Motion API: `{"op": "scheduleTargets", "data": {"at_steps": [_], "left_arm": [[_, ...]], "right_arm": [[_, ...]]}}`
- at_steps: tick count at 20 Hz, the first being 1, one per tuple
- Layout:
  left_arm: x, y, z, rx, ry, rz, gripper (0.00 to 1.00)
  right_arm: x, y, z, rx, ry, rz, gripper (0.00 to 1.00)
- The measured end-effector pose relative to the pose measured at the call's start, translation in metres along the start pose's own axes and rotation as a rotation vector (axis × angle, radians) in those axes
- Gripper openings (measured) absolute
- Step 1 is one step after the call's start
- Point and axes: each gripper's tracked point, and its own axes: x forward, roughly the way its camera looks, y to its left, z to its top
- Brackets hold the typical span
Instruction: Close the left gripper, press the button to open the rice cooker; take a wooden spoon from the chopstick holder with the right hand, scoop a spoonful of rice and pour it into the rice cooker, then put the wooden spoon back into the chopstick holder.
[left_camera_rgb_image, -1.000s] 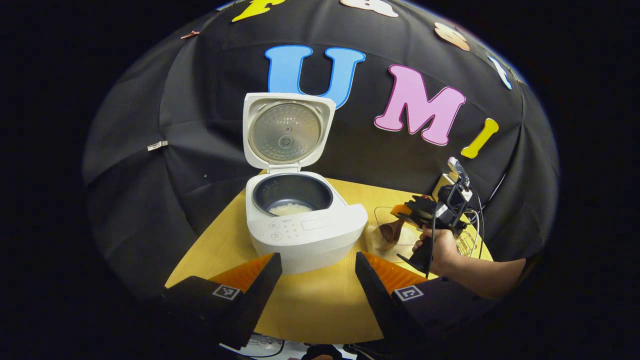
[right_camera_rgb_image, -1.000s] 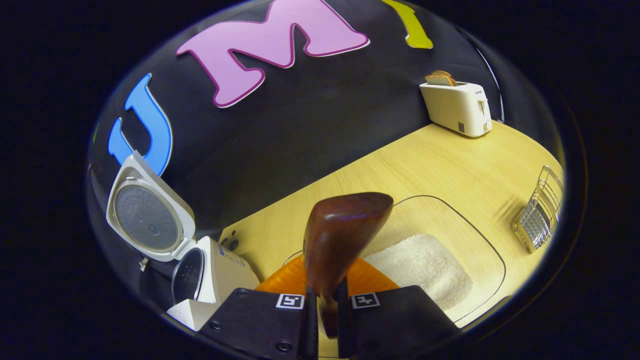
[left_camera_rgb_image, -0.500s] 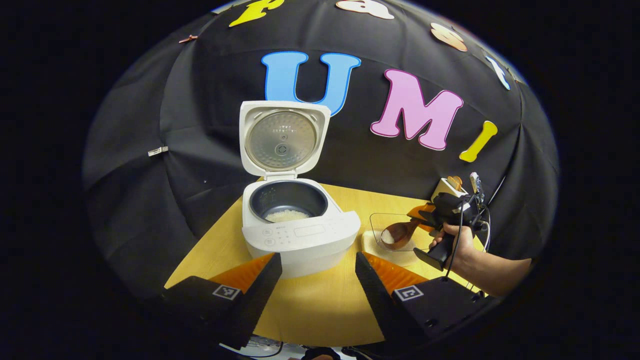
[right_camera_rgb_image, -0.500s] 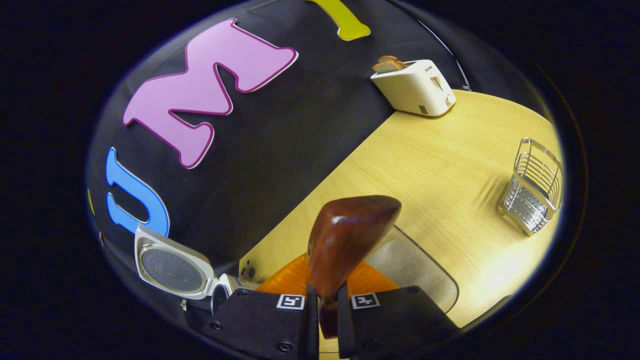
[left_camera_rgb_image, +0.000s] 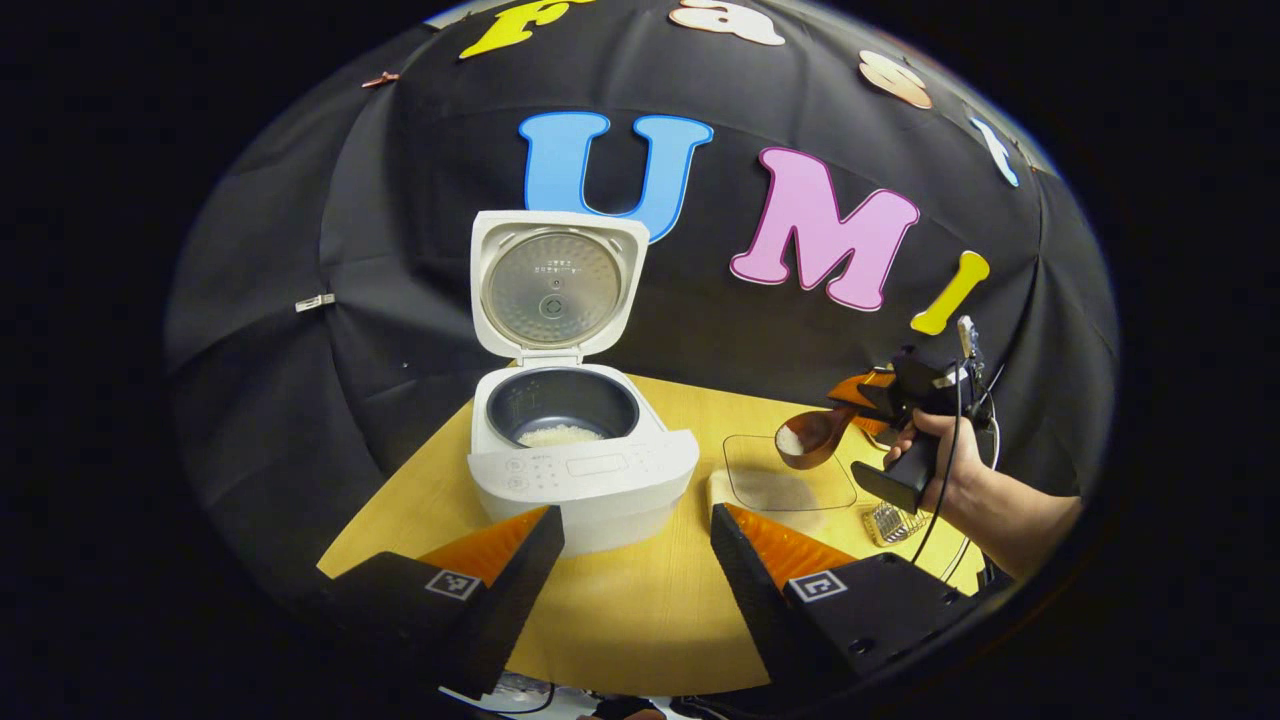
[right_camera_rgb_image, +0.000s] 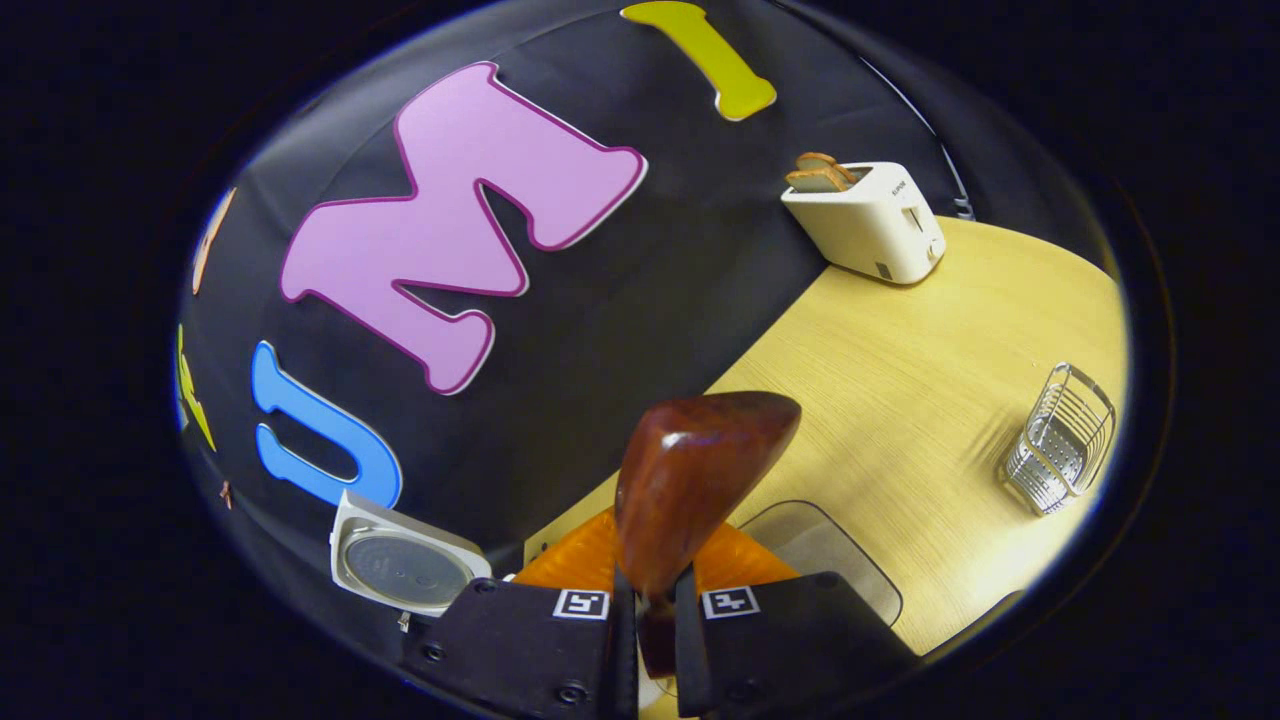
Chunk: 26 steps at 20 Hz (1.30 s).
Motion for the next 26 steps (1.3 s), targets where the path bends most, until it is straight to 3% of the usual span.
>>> {"op": "scheduleTargets", "data": {"at_steps": [10, 14, 15, 16, 20, 26], "left_arm": [[-0.001, 0.043, 0.007, -0.053, -0.044, 0.035, 0.96], [-0.005, 0.073, 0.001, -0.102, -0.035, 0.071, 0.96], [-0.006, 0.078, 0.0, -0.104, -0.038, 0.073, 0.92], [-0.007, 0.086, -0.002, -0.104, -0.035, 0.082, 0.95], [-0.014, 0.116, -0.007, -0.113, -0.024, 0.12, 0.96], [-0.017, 0.148, -0.022, -0.162, 0.019, 0.164, 0.96]], "right_arm": [[0.0, 0.111, 0.0, -0.01, 0.017, 0.12, 0.19], [0.008, 0.161, -0.029, -0.011, 0.051, 0.181, 0.19], [0.011, 0.173, -0.039, -0.008, 0.064, 0.193, 0.19], [0.014, 0.184, -0.049, -0.014, 0.078, 0.202, 0.19], [0.032, 0.214, -0.093, -0.053, 0.113, 0.225, 0.19], [0.065, 0.25, -0.145, -0.256, 0.092, 0.252, 0.19]]}}
